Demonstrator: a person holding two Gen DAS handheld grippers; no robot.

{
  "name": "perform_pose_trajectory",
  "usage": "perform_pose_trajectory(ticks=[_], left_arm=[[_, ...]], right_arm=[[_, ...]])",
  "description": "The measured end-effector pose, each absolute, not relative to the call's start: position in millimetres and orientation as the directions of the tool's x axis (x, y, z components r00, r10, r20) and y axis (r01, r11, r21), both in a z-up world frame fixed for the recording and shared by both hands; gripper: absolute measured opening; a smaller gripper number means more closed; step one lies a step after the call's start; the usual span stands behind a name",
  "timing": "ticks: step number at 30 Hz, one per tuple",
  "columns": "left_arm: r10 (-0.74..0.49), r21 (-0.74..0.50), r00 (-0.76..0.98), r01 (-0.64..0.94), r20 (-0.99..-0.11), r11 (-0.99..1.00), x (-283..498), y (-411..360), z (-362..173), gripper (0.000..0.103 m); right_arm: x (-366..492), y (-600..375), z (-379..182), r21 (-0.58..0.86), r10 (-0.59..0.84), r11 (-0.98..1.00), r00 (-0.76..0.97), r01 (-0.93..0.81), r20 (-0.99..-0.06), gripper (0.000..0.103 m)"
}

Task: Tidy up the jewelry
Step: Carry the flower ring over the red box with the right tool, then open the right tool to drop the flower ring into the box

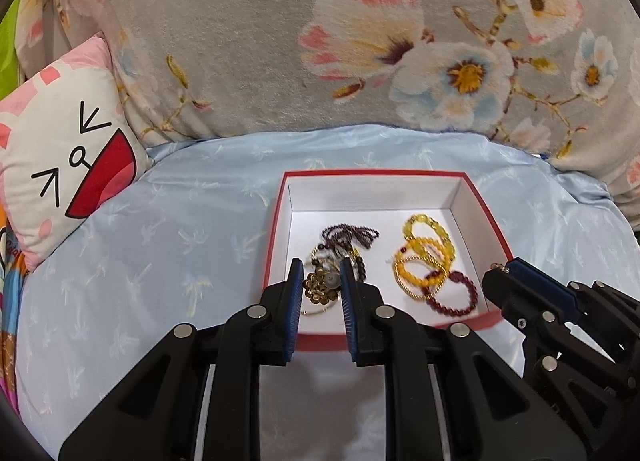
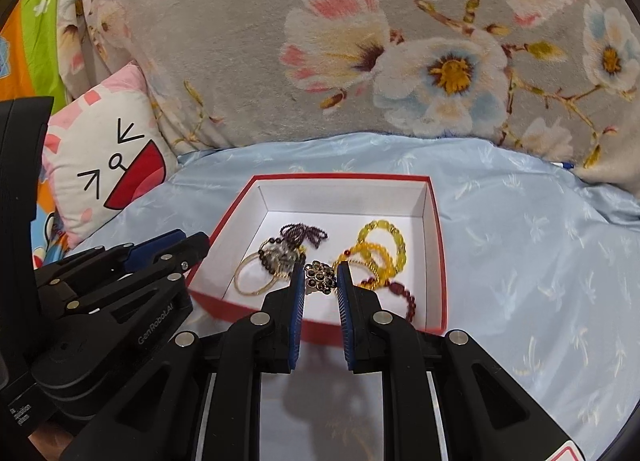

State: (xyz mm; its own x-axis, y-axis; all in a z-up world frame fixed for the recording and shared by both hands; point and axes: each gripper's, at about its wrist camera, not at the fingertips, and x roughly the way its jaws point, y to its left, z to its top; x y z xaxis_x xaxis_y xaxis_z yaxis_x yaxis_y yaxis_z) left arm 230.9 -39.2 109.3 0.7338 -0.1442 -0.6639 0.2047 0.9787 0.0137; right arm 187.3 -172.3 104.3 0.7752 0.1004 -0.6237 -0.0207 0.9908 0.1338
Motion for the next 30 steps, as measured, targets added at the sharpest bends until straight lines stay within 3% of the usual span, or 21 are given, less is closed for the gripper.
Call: perform_pose_trajectory(ticks=[30], left_arm=[[-0.110,0.018,0.696,0.174,-0.710,0.985,320.4,-63.8,65.0,0.018]], right_arm=[[284.0,-190.4,55.6,0.124,0.062,0.992,0.729,0.032,-0.682,0.016]])
